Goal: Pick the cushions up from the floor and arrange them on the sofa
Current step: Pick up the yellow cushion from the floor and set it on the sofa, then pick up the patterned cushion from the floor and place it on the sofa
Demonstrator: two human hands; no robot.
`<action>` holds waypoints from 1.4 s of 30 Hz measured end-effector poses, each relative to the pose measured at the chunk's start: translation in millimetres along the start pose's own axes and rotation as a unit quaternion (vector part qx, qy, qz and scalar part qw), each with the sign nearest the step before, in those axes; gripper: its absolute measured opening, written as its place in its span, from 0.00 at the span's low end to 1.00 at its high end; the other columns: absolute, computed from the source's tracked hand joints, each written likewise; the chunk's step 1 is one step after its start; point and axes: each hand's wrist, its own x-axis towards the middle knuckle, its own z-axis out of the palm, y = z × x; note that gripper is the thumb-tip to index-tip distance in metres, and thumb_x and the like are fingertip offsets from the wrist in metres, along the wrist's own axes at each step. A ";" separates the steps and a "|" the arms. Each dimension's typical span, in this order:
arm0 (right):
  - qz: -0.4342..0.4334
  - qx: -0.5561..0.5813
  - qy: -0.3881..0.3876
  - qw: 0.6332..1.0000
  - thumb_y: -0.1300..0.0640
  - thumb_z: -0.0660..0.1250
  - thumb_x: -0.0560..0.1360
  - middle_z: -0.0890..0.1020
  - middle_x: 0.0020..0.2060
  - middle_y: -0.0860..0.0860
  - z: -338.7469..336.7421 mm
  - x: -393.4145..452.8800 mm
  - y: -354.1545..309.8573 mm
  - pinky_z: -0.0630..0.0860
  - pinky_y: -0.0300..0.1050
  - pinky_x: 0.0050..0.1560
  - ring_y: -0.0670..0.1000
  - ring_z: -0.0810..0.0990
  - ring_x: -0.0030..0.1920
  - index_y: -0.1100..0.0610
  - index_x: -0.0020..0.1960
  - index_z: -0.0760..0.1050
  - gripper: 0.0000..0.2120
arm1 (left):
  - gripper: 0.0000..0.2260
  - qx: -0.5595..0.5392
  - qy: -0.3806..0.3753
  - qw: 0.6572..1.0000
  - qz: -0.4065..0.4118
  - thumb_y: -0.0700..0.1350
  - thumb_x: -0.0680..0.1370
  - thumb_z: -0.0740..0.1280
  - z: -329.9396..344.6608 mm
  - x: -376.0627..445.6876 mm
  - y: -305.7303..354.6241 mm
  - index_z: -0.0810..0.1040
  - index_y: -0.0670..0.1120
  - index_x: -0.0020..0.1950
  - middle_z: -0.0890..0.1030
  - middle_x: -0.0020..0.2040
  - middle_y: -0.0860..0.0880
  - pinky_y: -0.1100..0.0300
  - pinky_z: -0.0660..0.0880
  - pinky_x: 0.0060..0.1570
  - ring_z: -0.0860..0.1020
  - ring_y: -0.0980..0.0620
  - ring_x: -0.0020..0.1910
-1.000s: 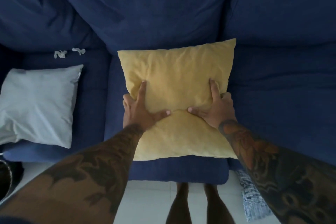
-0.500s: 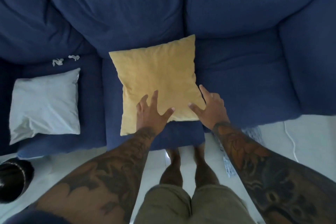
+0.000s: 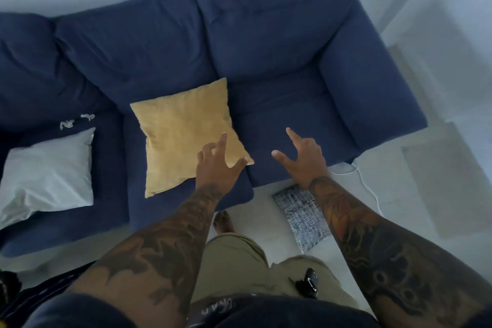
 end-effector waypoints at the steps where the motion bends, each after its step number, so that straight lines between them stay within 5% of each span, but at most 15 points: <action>1: -0.001 0.003 0.004 1.000 0.30 0.66 0.78 0.73 0.69 0.58 -9.7 -8.9 15.3 0.71 0.59 0.70 0.61 0.70 0.71 0.45 0.87 0.57 0.43 | 0.41 -0.001 0.001 1.000 0.003 0.67 0.79 0.67 8.1 -8.4 13.4 0.56 0.53 0.86 0.67 0.75 0.40 0.44 0.68 0.67 0.64 0.39 0.72; 15: 0.011 -0.048 -0.002 0.999 0.31 0.64 0.80 0.76 0.67 0.57 -143.5 -127.4 227.6 0.71 0.58 0.71 0.61 0.72 0.69 0.45 0.86 0.58 0.40 | 0.41 -0.051 0.012 0.998 -0.016 0.68 0.78 0.67 138.3 -144.9 173.1 0.56 0.55 0.86 0.67 0.74 0.44 0.46 0.65 0.71 0.62 0.43 0.74; 21: 0.006 -0.030 0.009 0.999 0.28 0.62 0.78 0.76 0.67 0.57 -145.9 -129.8 229.8 0.74 0.59 0.69 0.61 0.73 0.69 0.45 0.86 0.58 0.41 | 0.42 -0.037 0.009 0.999 0.005 0.68 0.78 0.67 142.2 -152.3 191.7 0.54 0.57 0.86 0.68 0.72 0.47 0.50 0.66 0.68 0.60 0.49 0.72; 42: -0.018 -0.010 0.007 1.000 0.30 0.65 0.79 0.71 0.74 0.55 -120.2 -143.4 167.7 0.71 0.56 0.73 0.58 0.71 0.72 0.44 0.86 0.59 0.40 | 0.41 -0.051 -0.004 0.998 -0.023 0.66 0.78 0.69 107.1 -169.5 152.5 0.56 0.55 0.86 0.67 0.77 0.45 0.46 0.67 0.71 0.62 0.44 0.76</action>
